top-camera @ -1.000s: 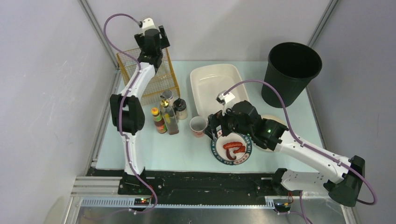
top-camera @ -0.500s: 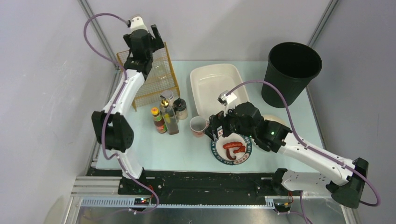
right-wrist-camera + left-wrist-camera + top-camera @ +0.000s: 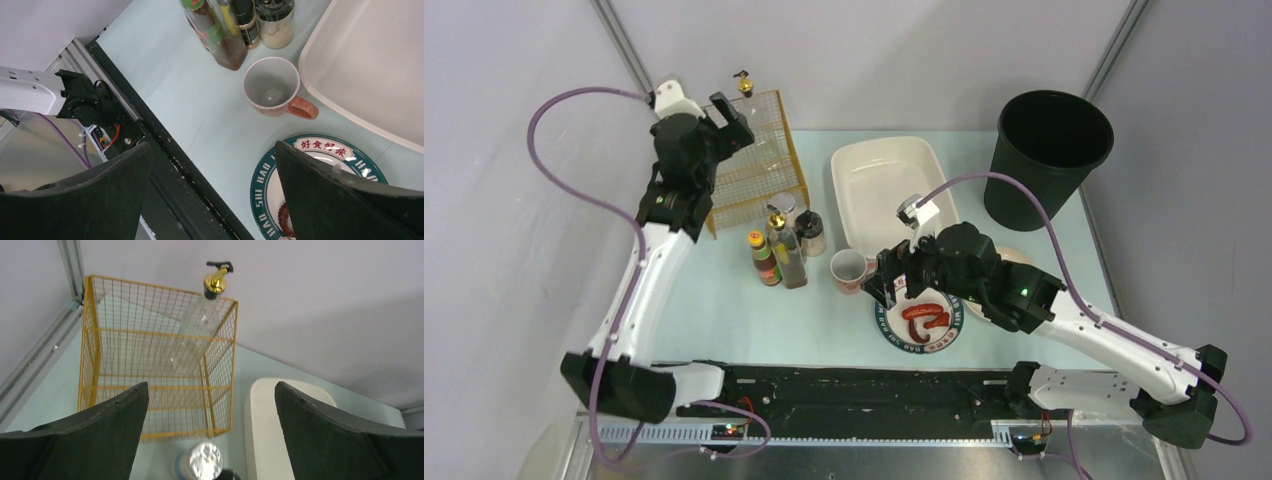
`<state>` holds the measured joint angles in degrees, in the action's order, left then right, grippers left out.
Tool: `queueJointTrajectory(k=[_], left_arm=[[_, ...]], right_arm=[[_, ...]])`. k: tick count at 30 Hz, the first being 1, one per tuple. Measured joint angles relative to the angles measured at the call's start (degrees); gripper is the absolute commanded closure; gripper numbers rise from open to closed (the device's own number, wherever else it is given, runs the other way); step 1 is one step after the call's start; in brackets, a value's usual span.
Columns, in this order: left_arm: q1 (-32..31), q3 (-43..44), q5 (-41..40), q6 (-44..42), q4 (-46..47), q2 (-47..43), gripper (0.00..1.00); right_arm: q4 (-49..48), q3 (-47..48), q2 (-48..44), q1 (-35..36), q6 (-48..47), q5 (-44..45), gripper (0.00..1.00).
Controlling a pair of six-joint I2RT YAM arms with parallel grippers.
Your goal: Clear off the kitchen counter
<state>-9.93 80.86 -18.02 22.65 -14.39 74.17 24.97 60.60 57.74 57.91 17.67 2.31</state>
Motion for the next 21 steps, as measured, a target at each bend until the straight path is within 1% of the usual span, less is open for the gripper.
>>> queueJointTrajectory(k=[5, 10, 15, 18, 21], left_arm=[[-0.02, -6.91, 4.28, 2.6, -3.28, -10.05, 0.0], [-1.31, -13.97, 8.09, 4.52, -4.9, -17.55, 0.0], [-7.58, -19.76, 9.44, 4.46, -6.36, -21.16, 0.0], [-12.24, -23.26, 9.09, 4.26, -6.8, -22.77, 0.0], [-15.13, -26.51, 7.87, 4.15, -7.63, -25.51, 0.0]], right_arm=[[2.62, 1.97, 0.0, 1.11, 0.28, 1.03, 0.04], [6.34, 3.67, -0.07, 1.25, 0.15, 3.28, 0.03], [9.16, 3.93, -1.44, 1.2, 0.09, 4.85, 0.03], [10.73, 4.04, -2.64, 1.2, 0.09, 5.27, 0.03], [11.5, 4.09, -3.21, 1.22, 0.09, 5.46, 0.03]])
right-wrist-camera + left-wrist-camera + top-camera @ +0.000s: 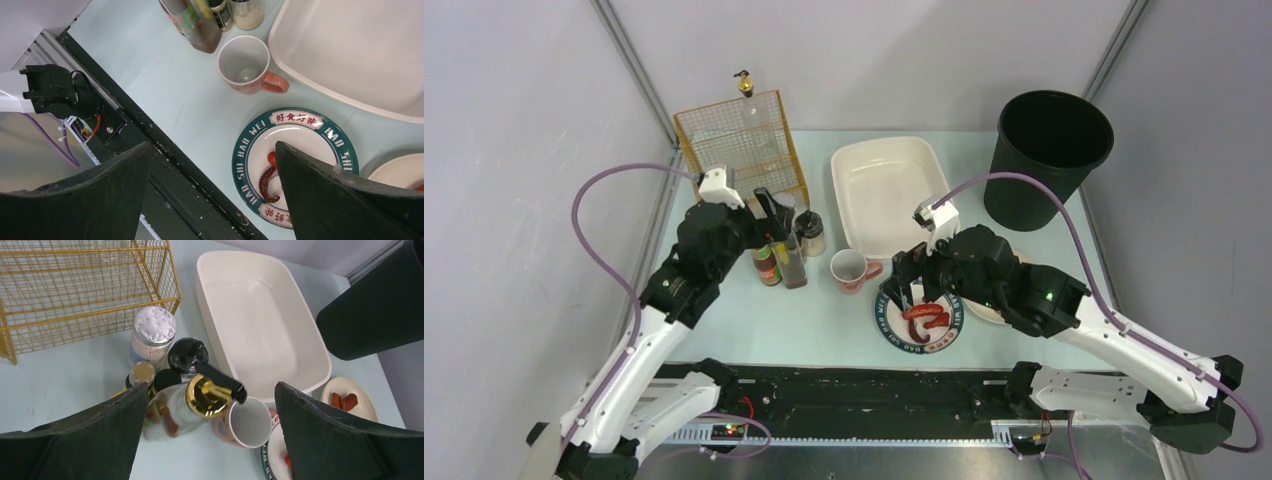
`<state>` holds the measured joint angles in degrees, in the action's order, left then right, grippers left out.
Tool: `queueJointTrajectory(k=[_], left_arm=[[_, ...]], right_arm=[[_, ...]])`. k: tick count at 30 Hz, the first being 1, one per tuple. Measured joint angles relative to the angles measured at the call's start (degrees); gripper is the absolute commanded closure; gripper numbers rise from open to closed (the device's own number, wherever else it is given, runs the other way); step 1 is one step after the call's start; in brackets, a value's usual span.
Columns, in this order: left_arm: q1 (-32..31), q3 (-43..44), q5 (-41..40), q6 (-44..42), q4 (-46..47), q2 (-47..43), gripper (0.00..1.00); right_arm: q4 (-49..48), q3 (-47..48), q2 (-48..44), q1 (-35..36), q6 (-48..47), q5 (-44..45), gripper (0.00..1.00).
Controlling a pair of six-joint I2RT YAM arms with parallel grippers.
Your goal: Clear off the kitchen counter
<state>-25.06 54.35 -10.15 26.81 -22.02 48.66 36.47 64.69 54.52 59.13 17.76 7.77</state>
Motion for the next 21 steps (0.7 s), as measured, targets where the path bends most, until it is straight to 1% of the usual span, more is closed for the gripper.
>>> queueJointTrajectory(k=[6, 9, 12, 17, 21], left_arm=[[-2.56, -3.32, -3.54, -0.39, -0.35, -5.92, 0.0], [-4.28, -4.17, -5.42, -0.44, -0.42, -6.25, 0.01], [-6.84, -4.22, -8.31, -1.27, -0.22, -4.26, 0.01], [-13.97, -4.04, -15.04, -4.17, -0.13, 1.88, 0.03], [-16.79, -3.63, -20.0, -6.05, -0.48, 4.94, 0.06]], right_arm=[[1.7, 0.07, 0.0, 0.04, 0.0, 0.48, 0.03], [2.1, 0.07, 0.09, 0.07, -0.04, 0.59, 0.03], [2.23, 0.07, 0.09, 0.15, -0.09, 0.79, 0.03], [2.12, 0.0, 0.09, 0.39, -0.44, 1.03, 0.03], [1.55, -0.9, -0.24, 0.48, -0.48, 1.25, 0.03]])
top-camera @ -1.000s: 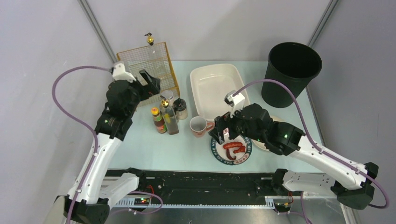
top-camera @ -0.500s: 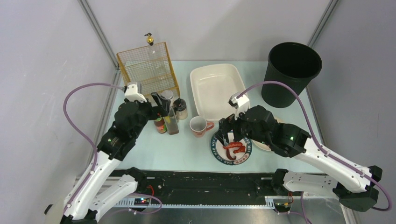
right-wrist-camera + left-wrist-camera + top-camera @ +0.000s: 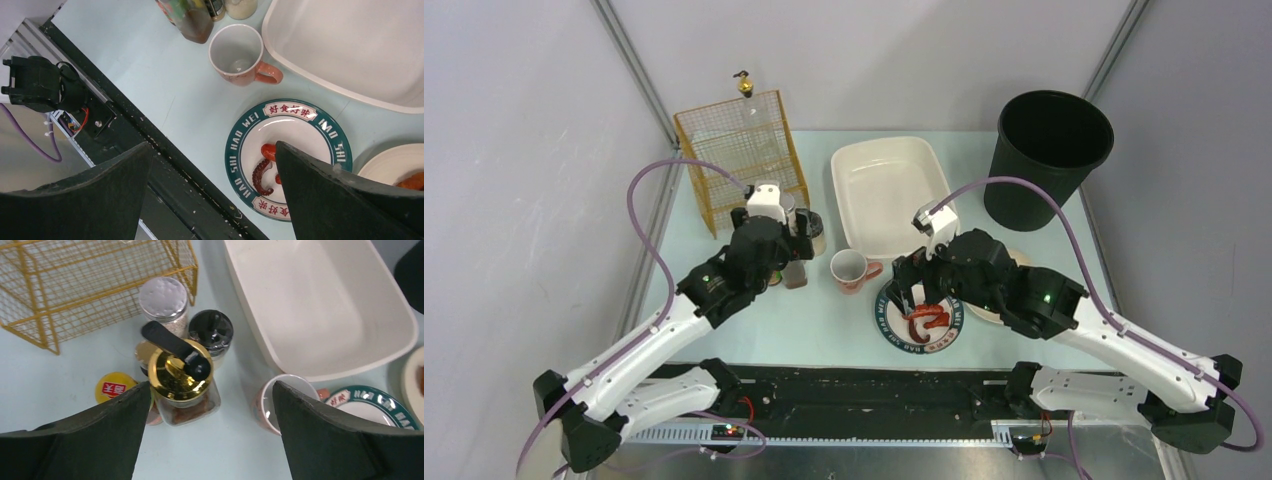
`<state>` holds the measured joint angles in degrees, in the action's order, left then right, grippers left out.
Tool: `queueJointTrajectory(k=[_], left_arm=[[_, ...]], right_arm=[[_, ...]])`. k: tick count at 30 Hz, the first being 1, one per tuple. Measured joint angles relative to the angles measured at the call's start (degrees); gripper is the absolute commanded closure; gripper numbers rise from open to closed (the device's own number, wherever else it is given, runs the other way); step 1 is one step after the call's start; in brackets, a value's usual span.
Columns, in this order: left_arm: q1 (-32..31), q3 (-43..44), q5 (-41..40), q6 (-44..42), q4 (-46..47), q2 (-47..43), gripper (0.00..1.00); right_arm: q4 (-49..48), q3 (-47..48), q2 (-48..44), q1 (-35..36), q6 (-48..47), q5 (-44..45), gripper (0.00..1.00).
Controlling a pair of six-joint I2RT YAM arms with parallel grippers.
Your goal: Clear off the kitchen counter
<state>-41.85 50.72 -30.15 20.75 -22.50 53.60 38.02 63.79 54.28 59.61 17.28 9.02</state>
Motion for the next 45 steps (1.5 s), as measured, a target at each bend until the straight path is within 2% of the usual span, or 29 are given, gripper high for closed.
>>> queueJointTrajectory(k=[14, 27, 34, 42, 44, 45], left_arm=[[-0.39, 0.28, -9.75, -0.28, 0.09, -0.02, 0.2], [-0.42, 0.28, -10.19, -0.31, 0.92, 3.08, 0.33], [-0.42, 0.04, -10.23, -0.28, 2.89, 3.52, 0.44], [-0.42, -0.37, -10.27, -0.24, 4.09, 5.4, 0.48], [-0.42, -0.39, -10.43, -0.22, 4.2, 5.62, 0.55], [-0.42, -0.44, -10.51, -0.13, 4.28, 5.62, 0.61]], right_arm=[[-1.42, -2.16, -0.28, 0.28, -0.28, 0.04, 0.03], [-2.73, -2.27, 1.01, 1.16, -0.2, 0.0, 0.03], [-2.8, -2.43, 1.05, 1.51, -0.2, 0.07, 0.03], [-2.95, -4.09, 1.05, 1.79, 0.09, 0.15, 0.03], [-3.02, -4.13, 1.05, 1.81, 0.13, 0.17, 0.03], [-3.1, -4.13, 1.05, 1.81, 0.17, 0.17, 0.03]])
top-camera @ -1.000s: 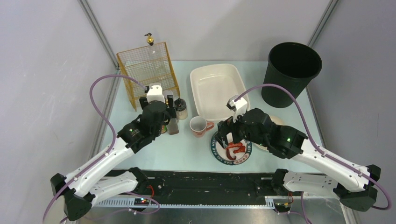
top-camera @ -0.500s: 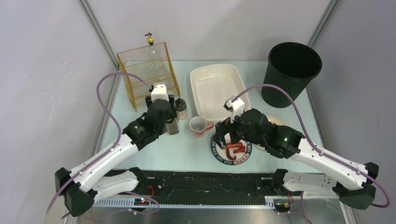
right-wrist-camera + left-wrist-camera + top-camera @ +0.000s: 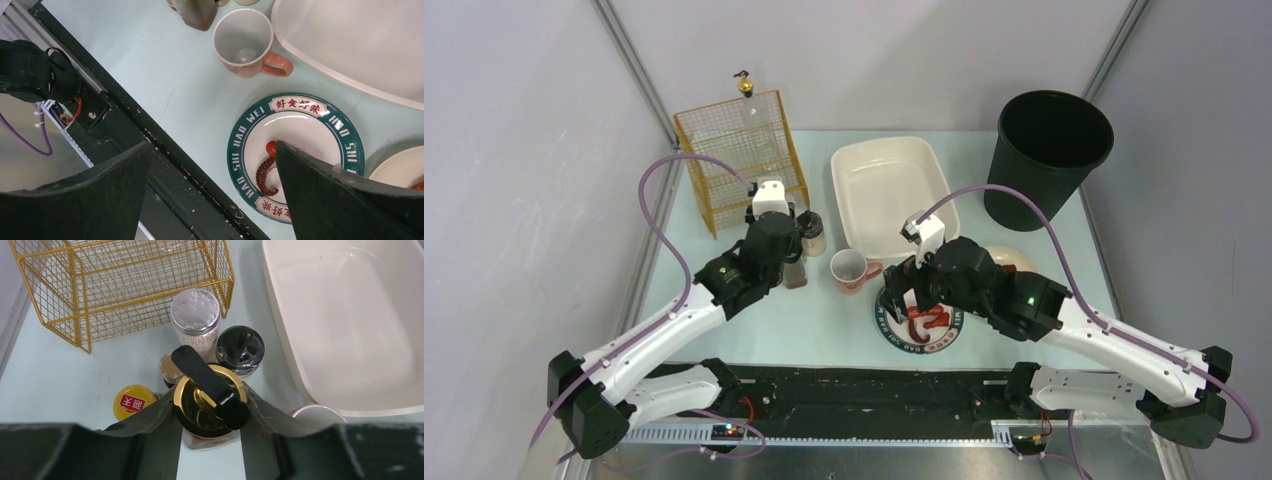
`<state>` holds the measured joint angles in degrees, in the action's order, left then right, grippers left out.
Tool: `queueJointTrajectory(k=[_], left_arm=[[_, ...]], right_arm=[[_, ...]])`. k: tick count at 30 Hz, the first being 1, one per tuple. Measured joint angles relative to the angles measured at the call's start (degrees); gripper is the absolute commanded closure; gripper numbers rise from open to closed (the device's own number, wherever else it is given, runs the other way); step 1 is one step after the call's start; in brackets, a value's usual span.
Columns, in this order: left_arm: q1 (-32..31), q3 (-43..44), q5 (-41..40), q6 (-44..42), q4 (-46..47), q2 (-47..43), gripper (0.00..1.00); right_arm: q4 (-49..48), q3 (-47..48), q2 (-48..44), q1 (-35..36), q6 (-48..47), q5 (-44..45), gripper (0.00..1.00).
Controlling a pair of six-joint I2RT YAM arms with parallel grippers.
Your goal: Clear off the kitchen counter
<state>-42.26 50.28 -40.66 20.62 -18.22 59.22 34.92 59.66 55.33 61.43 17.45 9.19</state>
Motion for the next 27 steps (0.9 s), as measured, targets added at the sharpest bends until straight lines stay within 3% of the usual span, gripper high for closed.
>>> queueJointTrajectory(k=[5, 7, 8, 10, 27], left_arm=[[0.0, -0.5, -0.57, 0.33, 0.83, -0.02, 0.71], [0.0, -0.72, -0.81, 0.35, 1.22, -0.02, 0.83], [0.0, -0.79, -0.87, 0.33, 1.4, -0.02, 0.95], [0.0, -0.85, -1.03, 0.33, 1.49, -0.02, 0.99], [-0.37, -0.52, 4.39, -0.22, -2.64, -6.25, 1.0]], right_arm=[[-0.09, -0.52, 0.0, 0.02, 0.15, 0.0, 0.03], [-0.04, -0.76, 0.0, 0.02, 0.31, 0.02, 0.03], [-0.07, -0.79, 0.0, 0.04, 0.37, 0.0, 0.03], [-0.09, -0.79, -0.02, 0.04, 0.5, 0.0, 0.03], [-0.09, -0.79, -0.59, 0.39, 0.52, 0.68, 0.03]])
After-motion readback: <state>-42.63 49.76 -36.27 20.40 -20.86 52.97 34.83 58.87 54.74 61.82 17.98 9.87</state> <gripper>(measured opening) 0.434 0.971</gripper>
